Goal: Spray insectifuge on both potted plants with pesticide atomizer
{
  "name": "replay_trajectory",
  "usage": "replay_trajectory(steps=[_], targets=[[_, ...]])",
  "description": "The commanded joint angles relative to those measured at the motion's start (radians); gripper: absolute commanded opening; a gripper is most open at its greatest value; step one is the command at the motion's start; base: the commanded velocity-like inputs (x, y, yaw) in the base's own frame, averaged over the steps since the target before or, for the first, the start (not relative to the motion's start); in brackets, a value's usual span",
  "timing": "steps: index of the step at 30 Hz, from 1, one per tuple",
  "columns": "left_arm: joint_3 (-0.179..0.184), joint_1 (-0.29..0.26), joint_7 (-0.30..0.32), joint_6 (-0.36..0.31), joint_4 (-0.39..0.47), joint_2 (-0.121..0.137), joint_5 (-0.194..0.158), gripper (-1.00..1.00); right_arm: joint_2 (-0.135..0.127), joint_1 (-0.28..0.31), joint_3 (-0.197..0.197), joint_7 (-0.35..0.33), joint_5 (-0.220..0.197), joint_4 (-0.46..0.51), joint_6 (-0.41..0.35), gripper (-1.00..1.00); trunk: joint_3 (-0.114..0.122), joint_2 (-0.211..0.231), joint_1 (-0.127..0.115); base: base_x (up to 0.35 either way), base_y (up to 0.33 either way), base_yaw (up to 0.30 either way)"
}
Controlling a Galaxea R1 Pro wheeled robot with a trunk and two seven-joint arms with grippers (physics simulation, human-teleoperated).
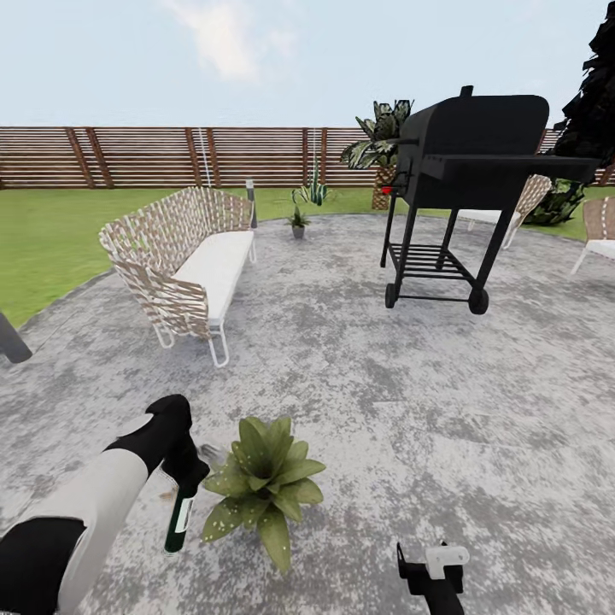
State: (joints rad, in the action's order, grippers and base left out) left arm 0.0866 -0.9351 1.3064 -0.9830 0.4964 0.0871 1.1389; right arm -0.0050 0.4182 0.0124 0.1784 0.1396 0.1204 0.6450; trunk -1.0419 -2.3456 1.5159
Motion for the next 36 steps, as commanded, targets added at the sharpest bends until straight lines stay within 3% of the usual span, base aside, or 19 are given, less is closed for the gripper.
replay_trajectory(steps=[1, 5, 10, 16, 36], targets=[[0.005, -0.004, 0.010, -0.007, 0.002, -0.002, 0.007, -1.00, -0.001, 0.001, 0.001, 0.011, 0.011, -0.001, 0.001, 1.00, -0.001, 0.000, 0.000, 0.000, 0.000, 0.000], [0.013, -0.006, 0.011, -0.004, -0.003, -0.019, 0.006, -1.00, -0.001, 0.001, 0.001, 0.012, 0.011, -0.002, 0.001, 1.00, -0.001, 0.000, 0.000, 0.051, 0.000, 0.000], [0.111, -0.006, 0.042, -0.006, -0.013, -0.055, 0.004, -1.00, -0.001, 0.001, 0.001, 0.013, 0.010, -0.001, 0.001, 1.00, -0.001, 0.000, 0.000, 0.293, 0.000, 0.000], [0.139, -0.002, 0.055, -0.008, -0.014, -0.056, 0.004, -1.00, -0.001, 0.001, 0.001, 0.013, 0.009, -0.001, 0.001, 1.00, -0.001, 0.000, 0.000, 0.120, 0.000, 0.000], [0.146, -0.005, 0.057, -0.009, -0.010, -0.058, 0.006, -1.00, 0.000, 0.001, 0.001, 0.013, 0.009, -0.001, 0.001, 1.00, -0.001, 0.000, 0.000, 0.083, 0.000, 0.068]])
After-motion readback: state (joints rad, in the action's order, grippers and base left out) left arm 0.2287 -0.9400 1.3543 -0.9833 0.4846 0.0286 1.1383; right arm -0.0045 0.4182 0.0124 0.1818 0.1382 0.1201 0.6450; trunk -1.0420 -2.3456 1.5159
